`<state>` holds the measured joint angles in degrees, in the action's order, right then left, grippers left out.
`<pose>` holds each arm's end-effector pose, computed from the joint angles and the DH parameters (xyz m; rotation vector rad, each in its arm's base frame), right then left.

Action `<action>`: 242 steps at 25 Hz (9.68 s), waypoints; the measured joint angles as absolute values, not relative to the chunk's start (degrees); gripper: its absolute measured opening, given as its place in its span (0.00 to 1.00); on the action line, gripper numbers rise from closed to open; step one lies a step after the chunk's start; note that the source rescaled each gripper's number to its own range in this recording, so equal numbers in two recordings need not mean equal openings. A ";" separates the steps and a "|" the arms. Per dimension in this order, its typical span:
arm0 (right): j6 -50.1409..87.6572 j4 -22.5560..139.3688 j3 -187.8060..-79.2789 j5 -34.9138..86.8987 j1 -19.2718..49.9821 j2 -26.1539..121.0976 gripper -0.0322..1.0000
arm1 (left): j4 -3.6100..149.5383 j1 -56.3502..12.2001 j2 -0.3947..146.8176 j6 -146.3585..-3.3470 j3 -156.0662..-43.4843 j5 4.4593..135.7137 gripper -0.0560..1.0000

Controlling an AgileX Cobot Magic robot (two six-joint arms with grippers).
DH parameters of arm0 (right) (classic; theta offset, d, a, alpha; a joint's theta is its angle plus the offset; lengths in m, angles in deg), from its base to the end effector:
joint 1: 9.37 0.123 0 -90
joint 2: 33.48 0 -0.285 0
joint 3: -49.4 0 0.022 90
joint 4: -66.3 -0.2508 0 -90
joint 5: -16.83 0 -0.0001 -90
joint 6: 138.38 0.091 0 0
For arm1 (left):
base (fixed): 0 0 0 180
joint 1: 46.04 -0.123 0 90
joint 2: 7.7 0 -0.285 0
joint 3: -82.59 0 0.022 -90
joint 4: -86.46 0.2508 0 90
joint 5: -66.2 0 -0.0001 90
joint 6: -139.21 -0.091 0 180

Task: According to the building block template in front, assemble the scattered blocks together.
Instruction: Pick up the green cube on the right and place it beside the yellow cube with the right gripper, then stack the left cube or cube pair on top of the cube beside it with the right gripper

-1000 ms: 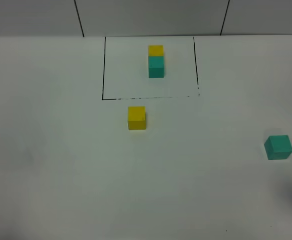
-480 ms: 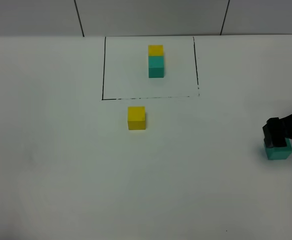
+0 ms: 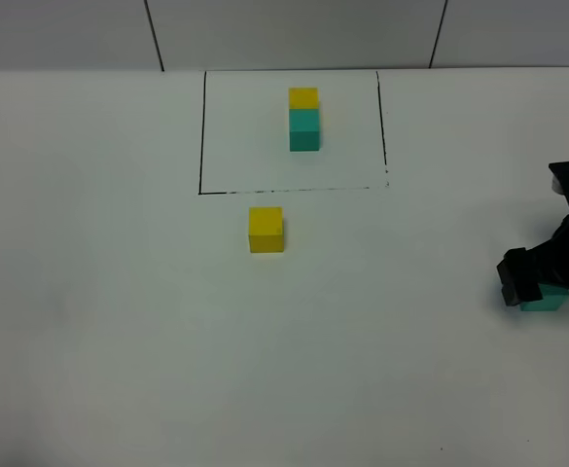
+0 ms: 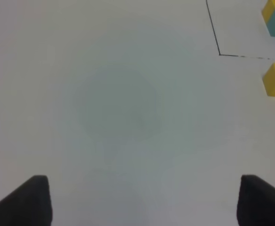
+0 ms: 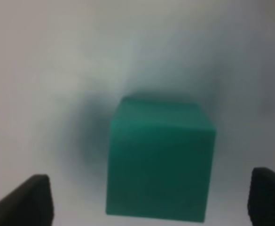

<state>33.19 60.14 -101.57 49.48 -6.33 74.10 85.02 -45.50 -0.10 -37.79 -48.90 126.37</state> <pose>0.2907 0.0207 0.1383 -0.1697 2.9454 0.0850 -0.0051 -0.0019 0.2784 -0.0425 2.0295 -0.0690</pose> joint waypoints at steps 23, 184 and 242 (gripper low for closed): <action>25.05 60.81 -108.59 53.89 -2.60 77.53 0.04 | 85.02 -45.50 -0.10 -37.79 -48.90 126.37 0.76; 4.37 64.81 -138.26 67.32 21.10 82.01 0.74 | 85.09 -45.50 -0.16 -37.74 -48.90 126.32 0.75; -5.55 65.79 -166.14 75.87 28.61 112.77 0.05 | 85.09 -45.50 -0.16 -37.74 -48.90 126.32 0.75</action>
<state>-5.55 65.79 -166.14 75.87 28.61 112.77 85.09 -45.50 -0.16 -37.74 -48.90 126.32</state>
